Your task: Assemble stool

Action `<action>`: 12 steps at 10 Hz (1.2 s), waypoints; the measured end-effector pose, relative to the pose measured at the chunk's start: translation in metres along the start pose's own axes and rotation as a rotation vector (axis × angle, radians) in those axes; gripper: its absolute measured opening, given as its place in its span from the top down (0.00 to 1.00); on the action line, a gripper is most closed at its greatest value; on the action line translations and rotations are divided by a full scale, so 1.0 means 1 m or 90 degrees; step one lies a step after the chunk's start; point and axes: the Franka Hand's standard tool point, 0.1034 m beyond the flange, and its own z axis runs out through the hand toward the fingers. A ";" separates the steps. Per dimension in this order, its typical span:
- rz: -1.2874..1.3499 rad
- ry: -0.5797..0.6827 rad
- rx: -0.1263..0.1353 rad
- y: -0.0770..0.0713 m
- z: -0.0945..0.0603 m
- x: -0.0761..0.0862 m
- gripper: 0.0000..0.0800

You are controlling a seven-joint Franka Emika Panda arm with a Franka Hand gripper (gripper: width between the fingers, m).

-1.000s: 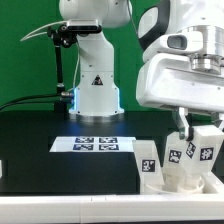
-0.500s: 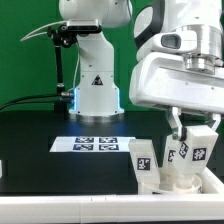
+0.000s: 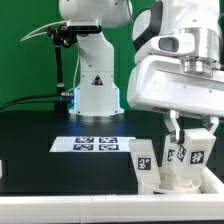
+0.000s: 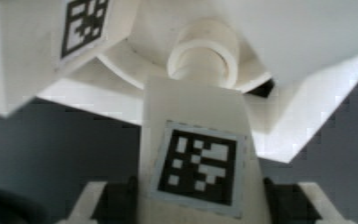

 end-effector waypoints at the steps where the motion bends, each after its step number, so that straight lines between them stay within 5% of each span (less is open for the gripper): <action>1: 0.003 -0.002 0.000 0.000 0.001 -0.001 0.59; 10: 0.010 0.011 0.002 -0.014 0.010 -0.005 0.59; 11: 0.010 0.011 0.002 -0.014 0.010 -0.005 0.33; 12: 0.010 0.011 0.002 -0.014 0.010 -0.005 0.33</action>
Offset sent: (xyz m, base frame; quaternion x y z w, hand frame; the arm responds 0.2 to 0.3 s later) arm 0.0011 0.0031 -0.0179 -0.0092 0.0122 0.0022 0.9999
